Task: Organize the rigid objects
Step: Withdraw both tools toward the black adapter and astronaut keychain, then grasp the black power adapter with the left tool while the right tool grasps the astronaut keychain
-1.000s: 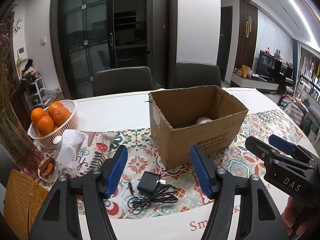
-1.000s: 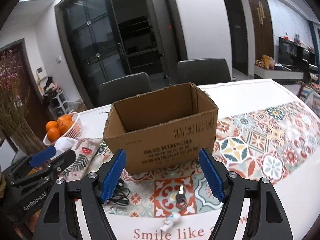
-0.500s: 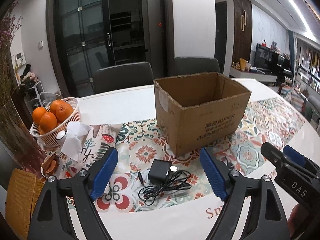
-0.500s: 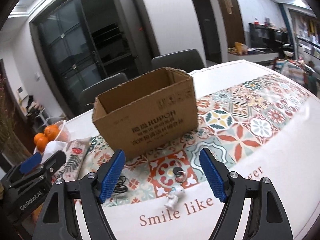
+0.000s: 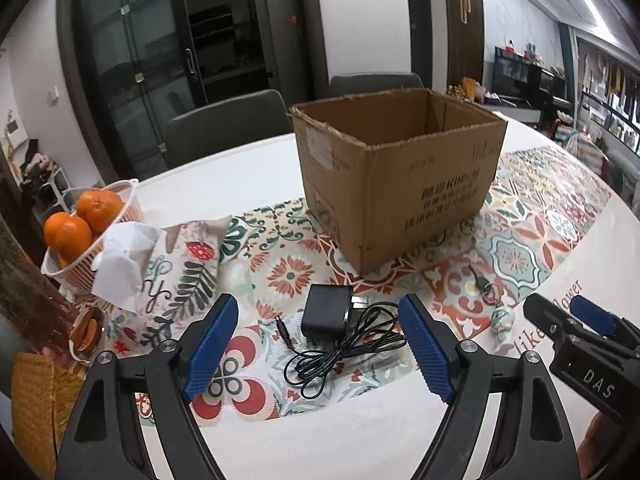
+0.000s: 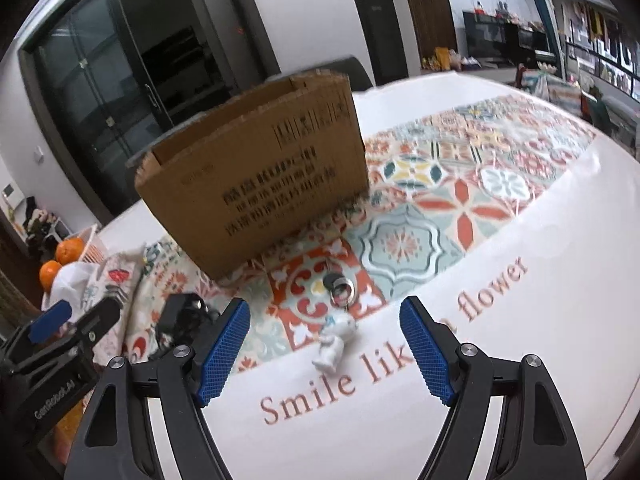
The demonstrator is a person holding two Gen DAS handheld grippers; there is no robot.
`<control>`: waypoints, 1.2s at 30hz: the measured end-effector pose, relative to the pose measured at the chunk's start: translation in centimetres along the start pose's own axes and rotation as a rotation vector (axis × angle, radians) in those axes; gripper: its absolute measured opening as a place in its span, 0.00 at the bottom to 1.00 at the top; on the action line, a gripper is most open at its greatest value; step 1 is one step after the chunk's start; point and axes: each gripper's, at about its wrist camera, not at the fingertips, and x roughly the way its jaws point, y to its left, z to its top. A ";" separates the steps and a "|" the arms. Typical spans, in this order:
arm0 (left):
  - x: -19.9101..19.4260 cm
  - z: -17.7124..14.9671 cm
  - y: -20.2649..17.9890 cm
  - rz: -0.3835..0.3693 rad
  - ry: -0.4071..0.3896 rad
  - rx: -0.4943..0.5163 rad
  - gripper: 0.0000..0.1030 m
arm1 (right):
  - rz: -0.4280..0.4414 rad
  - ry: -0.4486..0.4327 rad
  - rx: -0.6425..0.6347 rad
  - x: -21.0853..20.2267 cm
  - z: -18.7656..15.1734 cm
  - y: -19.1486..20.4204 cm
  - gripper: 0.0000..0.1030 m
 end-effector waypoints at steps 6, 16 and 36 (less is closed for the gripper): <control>1.7 -0.1 -0.2 -0.016 0.037 0.043 0.77 | -0.002 0.077 0.011 1.5 -0.8 0.2 0.76; 4.0 -0.1 -0.2 -0.063 0.101 0.056 0.72 | -0.027 0.162 0.053 3.7 -1.2 -0.5 0.76; 8.7 -1.1 -0.1 -0.162 0.197 0.063 0.69 | -0.097 0.254 -0.031 7.0 -2.3 0.3 0.67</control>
